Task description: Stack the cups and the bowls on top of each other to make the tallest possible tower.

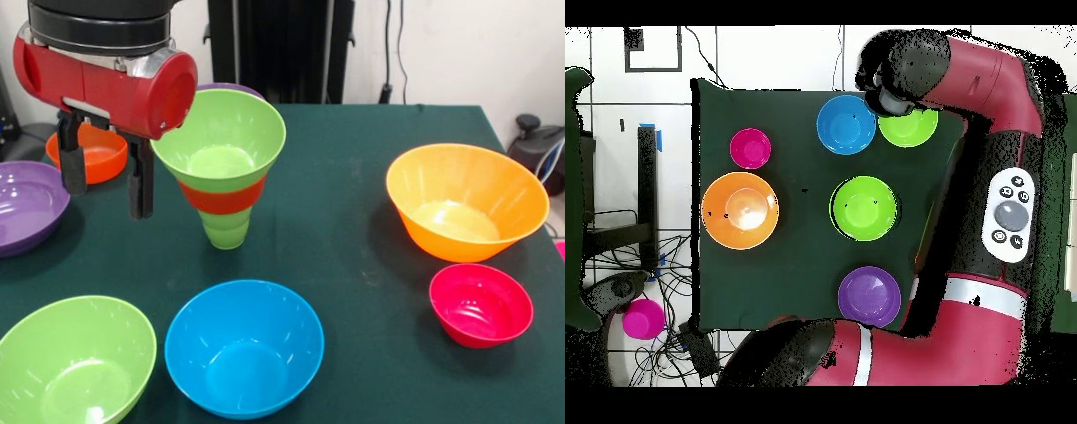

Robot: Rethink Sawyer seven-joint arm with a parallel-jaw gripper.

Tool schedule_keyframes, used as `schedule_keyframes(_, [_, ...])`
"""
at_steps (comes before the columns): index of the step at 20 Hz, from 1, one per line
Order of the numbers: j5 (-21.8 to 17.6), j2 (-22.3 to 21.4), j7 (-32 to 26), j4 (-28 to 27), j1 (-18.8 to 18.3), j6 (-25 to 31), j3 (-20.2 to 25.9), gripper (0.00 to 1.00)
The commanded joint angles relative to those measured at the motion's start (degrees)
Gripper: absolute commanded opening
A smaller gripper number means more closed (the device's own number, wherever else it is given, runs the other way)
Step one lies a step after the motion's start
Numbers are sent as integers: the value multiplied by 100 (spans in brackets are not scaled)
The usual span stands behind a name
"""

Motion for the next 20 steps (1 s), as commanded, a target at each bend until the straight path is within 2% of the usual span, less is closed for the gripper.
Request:
schedule_keyframes(1, [-142, -85, -22, 608, 152, -14, 192, 100])
schedule_keyframes(5, [-90, -187, 117, 867, 189, -128, 162, 100])
schedule_keyframes(13, [-75, -57, 184, 894, 243, -379, 206, 100])
schedule_keyframes(20, [127, 249, 242, 505, 289, -234, 396, 100])
